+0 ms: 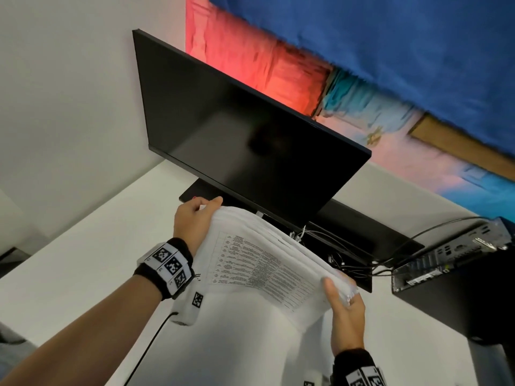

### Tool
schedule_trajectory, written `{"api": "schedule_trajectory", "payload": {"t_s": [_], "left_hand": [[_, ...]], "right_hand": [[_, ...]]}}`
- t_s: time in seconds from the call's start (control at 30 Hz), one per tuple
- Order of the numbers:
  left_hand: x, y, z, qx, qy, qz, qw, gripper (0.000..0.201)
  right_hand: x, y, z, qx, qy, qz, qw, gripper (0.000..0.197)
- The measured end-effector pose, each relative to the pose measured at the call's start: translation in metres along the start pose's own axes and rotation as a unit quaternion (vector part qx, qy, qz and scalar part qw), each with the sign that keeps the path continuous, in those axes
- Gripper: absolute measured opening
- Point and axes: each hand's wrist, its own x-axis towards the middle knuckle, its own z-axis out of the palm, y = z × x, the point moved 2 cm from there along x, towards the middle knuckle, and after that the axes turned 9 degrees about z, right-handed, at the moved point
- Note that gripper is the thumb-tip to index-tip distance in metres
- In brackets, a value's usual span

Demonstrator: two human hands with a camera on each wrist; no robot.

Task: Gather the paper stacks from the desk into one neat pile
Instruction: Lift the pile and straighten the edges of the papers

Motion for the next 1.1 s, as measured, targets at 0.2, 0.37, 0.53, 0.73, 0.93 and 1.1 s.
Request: {"api": "schedule_trajectory", "payload": {"t_s": [0.2, 0.37, 0.53, 0.73, 0.93, 1.1], "left_hand": [[-0.011, 0.002, 0.006, 0.001, -0.041, -0.013, 0.999, 0.043], [-0.010, 0.000, 0.009, 0.012, -0.003, -0.005, 1.000, 0.022], [-0.012, -0.002, 0.009, 0.025, -0.028, 0.018, 0.999, 0.032], [-0.019, -0.028, -0.004, 0.059, -0.137, -0.051, 0.987, 0.075], [-0.028, -0.039, 0.008, 0.056, -0.116, -0.069, 0.989, 0.044], [-0.027, -0.014, 0.018, -0.008, -0.084, -0.002, 0.996, 0.038]], "right_hand": [[0.005, -0.002, -0.001, 0.046, 0.029, 0.025, 0.998, 0.104], [0.009, -0.015, 0.002, 0.051, 0.037, 0.040, 0.997, 0.038], [0.019, -0.015, 0.001, 0.032, 0.077, 0.045, 0.995, 0.026], [0.016, 0.006, -0.009, -0.015, 0.023, 0.033, 0.999, 0.033], [0.015, 0.029, -0.003, -0.082, 0.051, 0.092, 0.991, 0.037], [0.016, 0.000, -0.006, 0.004, 0.077, 0.051, 0.996, 0.023]]}}
